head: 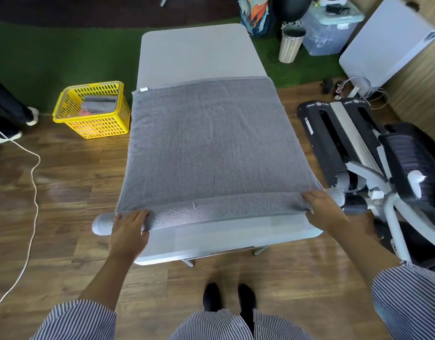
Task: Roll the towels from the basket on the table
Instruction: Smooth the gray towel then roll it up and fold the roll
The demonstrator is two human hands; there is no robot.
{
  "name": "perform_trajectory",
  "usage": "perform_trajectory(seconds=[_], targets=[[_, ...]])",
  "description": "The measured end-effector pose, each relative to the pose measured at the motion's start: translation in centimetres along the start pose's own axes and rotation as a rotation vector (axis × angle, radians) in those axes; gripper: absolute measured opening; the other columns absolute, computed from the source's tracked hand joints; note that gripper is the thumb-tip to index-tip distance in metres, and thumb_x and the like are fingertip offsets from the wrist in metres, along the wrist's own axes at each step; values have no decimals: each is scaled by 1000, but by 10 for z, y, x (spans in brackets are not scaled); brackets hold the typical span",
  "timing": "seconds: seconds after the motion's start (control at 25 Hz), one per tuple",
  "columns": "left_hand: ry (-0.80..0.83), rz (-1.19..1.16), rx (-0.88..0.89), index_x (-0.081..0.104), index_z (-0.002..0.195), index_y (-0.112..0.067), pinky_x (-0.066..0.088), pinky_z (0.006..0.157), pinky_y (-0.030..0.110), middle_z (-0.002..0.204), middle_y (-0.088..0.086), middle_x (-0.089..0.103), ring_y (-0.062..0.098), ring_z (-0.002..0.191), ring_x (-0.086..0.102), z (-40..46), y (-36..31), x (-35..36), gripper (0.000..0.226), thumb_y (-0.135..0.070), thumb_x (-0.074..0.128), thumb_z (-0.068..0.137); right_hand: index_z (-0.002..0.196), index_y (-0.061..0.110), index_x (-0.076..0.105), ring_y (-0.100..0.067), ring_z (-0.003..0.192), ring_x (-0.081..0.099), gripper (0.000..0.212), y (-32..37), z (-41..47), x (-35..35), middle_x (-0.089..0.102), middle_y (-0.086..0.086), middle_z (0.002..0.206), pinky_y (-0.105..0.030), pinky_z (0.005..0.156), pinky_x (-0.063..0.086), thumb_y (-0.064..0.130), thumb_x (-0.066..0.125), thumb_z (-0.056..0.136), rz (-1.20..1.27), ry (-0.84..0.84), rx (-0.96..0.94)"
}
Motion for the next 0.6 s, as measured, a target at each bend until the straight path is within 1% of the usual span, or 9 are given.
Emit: perform_trajectory(seconds=[0.04, 0.08, 0.16, 0.24, 0.32, 0.4, 0.48, 0.52, 0.6], targets=[[3, 28, -17, 69, 97, -6, 49, 80, 55, 83, 11, 71, 34, 76, 67, -1, -1, -3, 33, -13, 59, 66, 111, 0, 61, -36, 105, 53, 40, -1, 1, -1, 62, -15, 109, -44, 102, 37, 0, 62, 71, 11, 9, 21], [24, 53, -24, 69, 92, -7, 51, 73, 50, 76, 10, 70, 33, 69, 66, -1, -1, -5, 36, -19, 47, 67, 104, 1, 62, -36, 99, 54, 31, -1, 2, -3, 63, -15, 102, -40, 94, 40, 2, 60, 73, 28, 22, 44], [65, 88, -32, 69, 87, -9, 50, 66, 44, 71, 9, 69, 32, 64, 65, -2, 3, -6, 41, -23, 37, 64, 94, 0, 61, -35, 93, 54, 19, 4, 2, -7, 62, -15, 94, -35, 85, 37, 7, 55, 78, 36, 58, 45], [53, 111, -21, 68, 88, -12, 48, 69, 43, 75, 8, 70, 32, 66, 65, 0, 9, -10, 41, -22, 36, 65, 96, 2, 60, -33, 97, 52, 22, 11, 2, -8, 61, -14, 98, -35, 92, 35, 14, 48, 81, 11, 82, 10], [-10, 127, 9, 66, 94, -11, 48, 72, 48, 84, 8, 70, 33, 74, 66, 2, 9, -14, 42, -23, 35, 69, 109, 2, 57, -34, 108, 49, 32, 13, 3, -11, 57, -13, 112, -40, 104, 30, 10, 50, 80, 4, 19, -34], [-102, 95, -30, 64, 102, -7, 48, 76, 53, 98, 11, 68, 35, 85, 65, 2, 9, -18, 40, -20, 38, 74, 116, -1, 54, -38, 112, 47, 39, 7, 5, -12, 52, -16, 119, -45, 104, 32, -2, 54, 77, 40, -78, -12], [-102, 46, -50, 64, 105, -3, 48, 82, 57, 101, 14, 69, 37, 90, 65, 1, 8, -11, 44, -23, 37, 76, 115, -4, 57, -43, 110, 49, 38, 2, 5, -8, 55, -21, 117, -47, 103, 33, -7, 54, 78, 66, -103, 13], [-82, 35, -43, 64, 106, -3, 46, 86, 59, 102, 14, 69, 37, 92, 65, 2, 8, -5, 45, -25, 40, 74, 116, -6, 57, -44, 113, 49, 38, 2, 4, -5, 56, -23, 117, -47, 107, 29, -7, 55, 78, 83, -91, 15], [-37, 42, -53, 63, 109, -2, 39, 95, 64, 107, 15, 68, 38, 99, 64, 4, 11, 3, 45, -20, 60, 67, 120, -8, 55, -42, 121, 45, 43, 7, 1, -4, 55, -23, 122, -49, 112, 21, -3, 61, 77, 99, -78, -2]])
Point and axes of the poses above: each hand's wrist, its own z-axis towards the middle knuckle, its own x-axis out of the palm, y = z × x, the point moved 7 cm from there along z, towards the middle knuckle
